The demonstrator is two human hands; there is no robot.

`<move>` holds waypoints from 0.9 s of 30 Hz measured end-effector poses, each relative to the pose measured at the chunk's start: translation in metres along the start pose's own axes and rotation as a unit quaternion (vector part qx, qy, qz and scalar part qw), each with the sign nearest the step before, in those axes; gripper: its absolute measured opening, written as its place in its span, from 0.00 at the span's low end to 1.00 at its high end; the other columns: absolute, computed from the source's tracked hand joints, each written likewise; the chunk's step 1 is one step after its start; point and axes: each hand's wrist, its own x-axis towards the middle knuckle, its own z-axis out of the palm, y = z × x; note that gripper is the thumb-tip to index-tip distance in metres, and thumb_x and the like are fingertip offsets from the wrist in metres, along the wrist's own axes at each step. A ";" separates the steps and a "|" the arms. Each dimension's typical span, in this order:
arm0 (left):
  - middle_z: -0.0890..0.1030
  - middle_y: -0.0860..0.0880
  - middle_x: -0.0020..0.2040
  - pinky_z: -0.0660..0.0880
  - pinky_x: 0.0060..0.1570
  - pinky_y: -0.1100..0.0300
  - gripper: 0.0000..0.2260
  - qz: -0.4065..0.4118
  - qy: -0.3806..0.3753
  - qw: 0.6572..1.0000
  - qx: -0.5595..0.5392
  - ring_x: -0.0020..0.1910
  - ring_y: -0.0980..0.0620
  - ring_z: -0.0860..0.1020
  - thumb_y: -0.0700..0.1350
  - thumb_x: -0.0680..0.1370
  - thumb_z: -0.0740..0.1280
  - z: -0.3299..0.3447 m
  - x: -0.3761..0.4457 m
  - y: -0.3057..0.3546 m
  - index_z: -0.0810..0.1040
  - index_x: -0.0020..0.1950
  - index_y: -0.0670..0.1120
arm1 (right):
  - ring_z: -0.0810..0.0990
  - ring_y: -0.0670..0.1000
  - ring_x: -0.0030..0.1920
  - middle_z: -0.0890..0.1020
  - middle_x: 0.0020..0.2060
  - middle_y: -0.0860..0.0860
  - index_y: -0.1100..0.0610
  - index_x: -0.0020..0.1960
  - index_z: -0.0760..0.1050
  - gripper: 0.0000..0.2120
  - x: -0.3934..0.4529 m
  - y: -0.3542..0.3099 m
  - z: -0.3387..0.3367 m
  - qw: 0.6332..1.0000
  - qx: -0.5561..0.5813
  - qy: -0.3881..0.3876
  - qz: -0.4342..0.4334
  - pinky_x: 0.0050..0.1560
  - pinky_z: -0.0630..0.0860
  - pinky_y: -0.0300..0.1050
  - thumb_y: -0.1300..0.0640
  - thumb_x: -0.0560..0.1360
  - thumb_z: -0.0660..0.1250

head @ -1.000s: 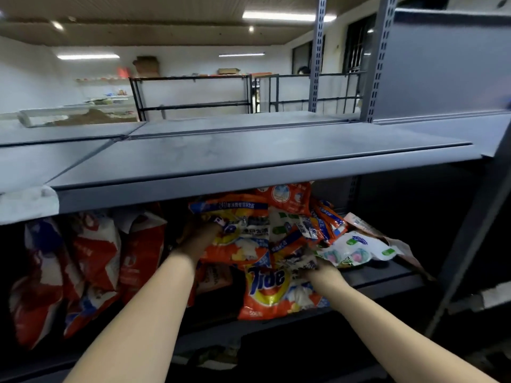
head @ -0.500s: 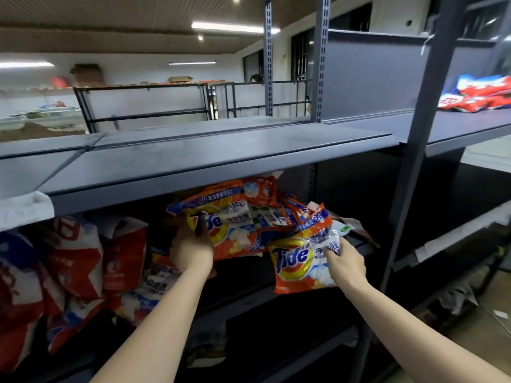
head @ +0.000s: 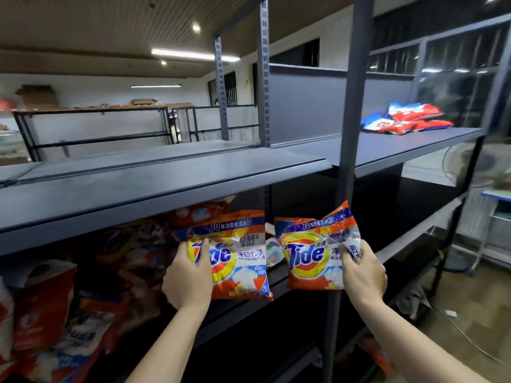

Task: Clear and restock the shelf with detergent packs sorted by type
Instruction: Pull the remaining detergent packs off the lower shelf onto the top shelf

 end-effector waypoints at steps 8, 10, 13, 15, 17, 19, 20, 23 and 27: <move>0.77 0.53 0.30 0.67 0.31 0.61 0.14 0.010 0.008 0.988 -0.152 0.30 0.51 0.77 0.56 0.77 0.64 0.074 -0.066 0.115 0.75 0.40 0.47 | 0.74 0.53 0.34 0.77 0.33 0.49 0.57 0.47 0.77 0.13 0.111 0.052 -0.089 0.993 0.039 0.098 -0.047 0.36 0.64 0.44 0.46 0.76 0.65; 0.79 0.51 0.32 0.67 0.32 0.58 0.14 0.010 0.003 0.984 -0.180 0.33 0.47 0.78 0.56 0.77 0.64 0.099 -0.081 0.151 0.76 0.41 0.46 | 0.74 0.56 0.36 0.77 0.33 0.52 0.57 0.46 0.77 0.13 0.145 0.066 -0.110 0.991 0.051 0.116 -0.044 0.38 0.64 0.45 0.47 0.76 0.66; 0.79 0.49 0.33 0.67 0.33 0.57 0.15 0.019 0.018 0.980 -0.196 0.34 0.46 0.76 0.57 0.77 0.64 0.135 -0.102 0.206 0.76 0.42 0.44 | 0.71 0.54 0.37 0.76 0.34 0.51 0.57 0.45 0.76 0.14 0.196 0.089 -0.139 0.990 0.062 0.128 -0.023 0.39 0.62 0.45 0.46 0.77 0.65; 0.77 0.52 0.31 0.65 0.30 0.60 0.15 0.016 0.026 0.977 -0.210 0.31 0.52 0.75 0.56 0.78 0.64 0.157 -0.115 0.243 0.75 0.41 0.44 | 0.74 0.56 0.39 0.79 0.37 0.53 0.57 0.47 0.76 0.15 0.231 0.104 -0.156 0.988 0.067 0.139 -0.013 0.40 0.64 0.46 0.44 0.77 0.64; 0.76 0.55 0.30 0.65 0.31 0.61 0.14 0.014 0.025 0.974 -0.223 0.31 0.55 0.75 0.56 0.78 0.63 0.179 -0.125 0.277 0.74 0.41 0.46 | 0.79 0.61 0.43 0.82 0.40 0.57 0.57 0.49 0.77 0.18 0.263 0.115 -0.173 0.985 0.061 0.161 -0.014 0.41 0.67 0.47 0.41 0.76 0.63; 0.75 0.56 0.31 0.67 0.35 0.58 0.14 0.018 0.024 0.974 -0.225 0.32 0.49 0.75 0.57 0.78 0.63 0.200 -0.130 0.309 0.74 0.41 0.47 | 0.80 0.62 0.46 0.83 0.43 0.59 0.57 0.50 0.77 0.19 0.290 0.122 -0.189 0.983 0.045 0.178 -0.010 0.41 0.66 0.47 0.41 0.76 0.63; 0.75 0.57 0.31 0.68 0.38 0.56 0.14 0.018 0.023 0.974 -0.225 0.34 0.47 0.75 0.57 0.78 0.63 0.210 -0.131 0.323 0.75 0.42 0.47 | 0.79 0.63 0.47 0.83 0.44 0.60 0.58 0.50 0.77 0.17 0.304 0.126 -0.197 0.982 0.044 0.183 -0.006 0.41 0.66 0.47 0.43 0.77 0.63; 0.77 0.55 0.34 0.68 0.42 0.54 0.15 0.025 0.032 0.972 -0.233 0.38 0.44 0.75 0.57 0.78 0.63 0.237 -0.128 0.364 0.76 0.45 0.46 | 0.79 0.63 0.48 0.82 0.46 0.61 0.58 0.51 0.77 0.17 0.343 0.135 -0.215 0.979 0.046 0.201 -0.010 0.42 0.67 0.48 0.44 0.77 0.63; 0.77 0.50 0.39 0.64 0.41 0.57 0.15 0.018 0.048 0.968 -0.244 0.40 0.47 0.73 0.57 0.78 0.62 0.271 -0.113 0.412 0.76 0.47 0.46 | 0.79 0.63 0.48 0.82 0.46 0.60 0.57 0.51 0.76 0.17 0.394 0.146 -0.226 0.974 0.050 0.221 -0.009 0.43 0.68 0.50 0.43 0.77 0.63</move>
